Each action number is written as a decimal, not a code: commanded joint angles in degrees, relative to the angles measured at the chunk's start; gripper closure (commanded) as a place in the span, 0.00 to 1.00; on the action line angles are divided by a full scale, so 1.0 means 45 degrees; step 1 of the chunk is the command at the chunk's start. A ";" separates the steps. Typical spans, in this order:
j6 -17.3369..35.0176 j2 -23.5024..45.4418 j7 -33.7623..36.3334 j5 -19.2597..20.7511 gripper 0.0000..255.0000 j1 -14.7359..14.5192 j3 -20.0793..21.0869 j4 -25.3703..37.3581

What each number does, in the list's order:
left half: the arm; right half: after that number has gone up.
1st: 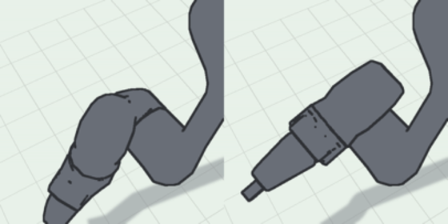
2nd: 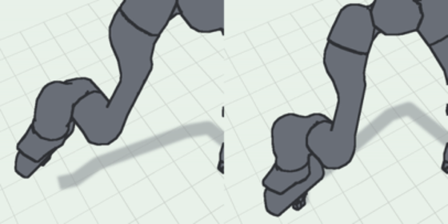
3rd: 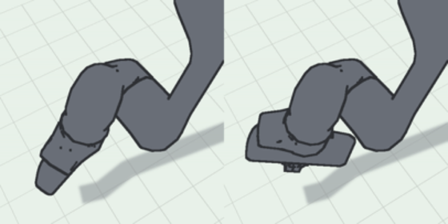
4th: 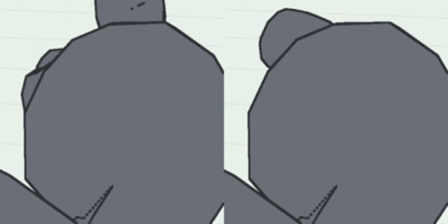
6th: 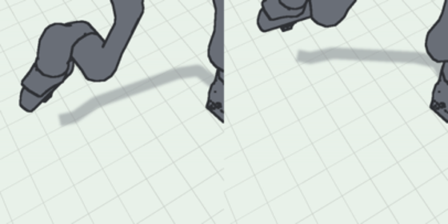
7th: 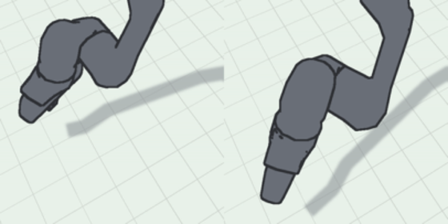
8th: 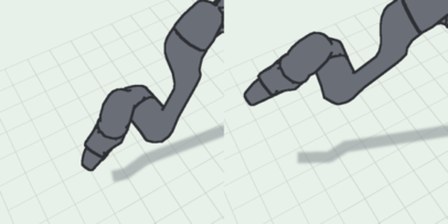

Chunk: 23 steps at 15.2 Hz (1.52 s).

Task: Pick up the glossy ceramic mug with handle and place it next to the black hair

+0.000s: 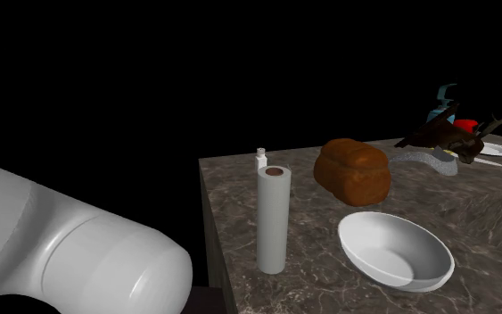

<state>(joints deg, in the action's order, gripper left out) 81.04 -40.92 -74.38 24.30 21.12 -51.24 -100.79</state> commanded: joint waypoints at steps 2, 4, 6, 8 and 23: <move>0.0453 -0.0305 0.0083 0.0171 1.00 0.0201 0.0005 -0.0735; 0.0741 -0.0473 0.0132 0.0276 1.00 0.0306 -0.0022 -0.1177; 0.1027 -0.0630 0.0178 0.0382 1.00 0.0405 -0.0062 -0.1605; 0.1312 -0.0777 0.0219 0.0489 1.00 0.0498 -0.0115 -0.2020; 0.3435 -0.1566 0.0445 0.1354 1.00 0.1014 -0.0863 -0.4767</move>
<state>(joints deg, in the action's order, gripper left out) 95.84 -47.86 -72.39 30.13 25.65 -54.76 -121.61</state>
